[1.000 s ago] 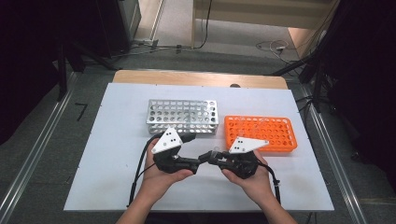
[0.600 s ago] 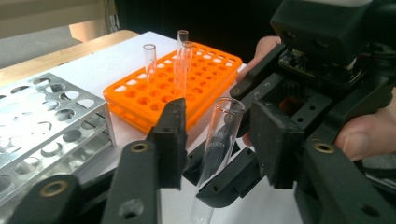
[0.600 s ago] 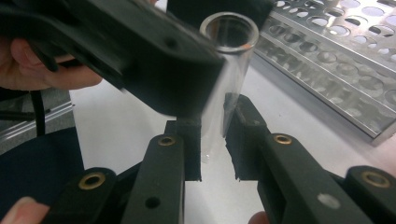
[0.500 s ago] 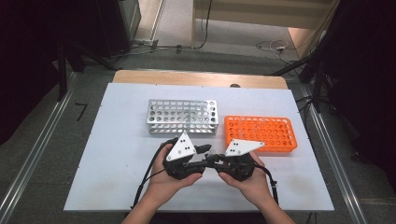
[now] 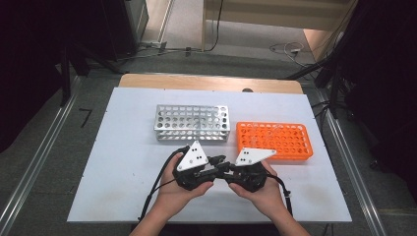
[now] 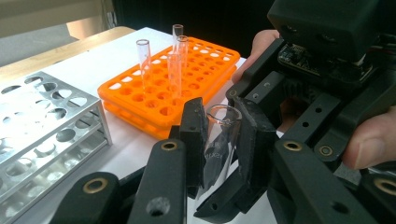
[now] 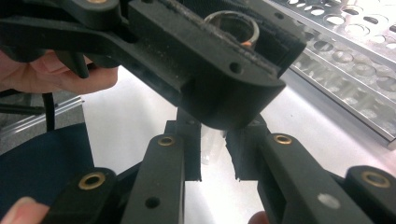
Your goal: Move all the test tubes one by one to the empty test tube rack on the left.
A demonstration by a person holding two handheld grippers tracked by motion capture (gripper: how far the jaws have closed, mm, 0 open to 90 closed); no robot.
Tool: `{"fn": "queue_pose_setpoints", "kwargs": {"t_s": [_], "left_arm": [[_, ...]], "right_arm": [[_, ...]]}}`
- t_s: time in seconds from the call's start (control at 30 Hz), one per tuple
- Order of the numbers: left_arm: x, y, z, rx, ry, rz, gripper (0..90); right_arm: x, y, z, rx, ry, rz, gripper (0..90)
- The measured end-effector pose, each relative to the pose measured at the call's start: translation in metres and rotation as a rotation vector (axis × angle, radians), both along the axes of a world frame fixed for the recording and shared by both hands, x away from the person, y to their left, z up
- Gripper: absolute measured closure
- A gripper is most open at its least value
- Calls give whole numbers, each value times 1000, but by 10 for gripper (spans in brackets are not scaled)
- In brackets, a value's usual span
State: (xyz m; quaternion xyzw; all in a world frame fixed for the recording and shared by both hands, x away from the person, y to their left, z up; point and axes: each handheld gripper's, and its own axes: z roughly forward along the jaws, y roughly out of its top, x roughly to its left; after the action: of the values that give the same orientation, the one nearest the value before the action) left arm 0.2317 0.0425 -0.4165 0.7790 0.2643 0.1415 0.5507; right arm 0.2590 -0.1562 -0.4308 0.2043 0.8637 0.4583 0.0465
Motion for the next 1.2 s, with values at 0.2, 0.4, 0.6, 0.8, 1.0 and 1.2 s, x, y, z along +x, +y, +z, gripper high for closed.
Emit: {"fn": "queue_pose_setpoints", "kwargs": {"t_s": [0.2,0.4,0.6,0.8,1.0,1.2], "left_arm": [[-1,0,0,1,-23,14,761],[5,4,-1,-25,-5,51,763],[12,13,0,-58,11,82,763],[17,21,1,-62,12,108,763],[27,28,6,-75,5,127,764],[40,33,12,-72,-5,134,763]], "right_arm": [[1,-1,0,9,-4,5,733],[1,-5,-1,9,-23,11,606],[1,-17,3,51,-47,-16,302],[-1,-29,3,52,-66,-39,24],[-4,-59,-2,45,-76,-119,0],[-7,-90,-5,71,-78,-166,0]]}}
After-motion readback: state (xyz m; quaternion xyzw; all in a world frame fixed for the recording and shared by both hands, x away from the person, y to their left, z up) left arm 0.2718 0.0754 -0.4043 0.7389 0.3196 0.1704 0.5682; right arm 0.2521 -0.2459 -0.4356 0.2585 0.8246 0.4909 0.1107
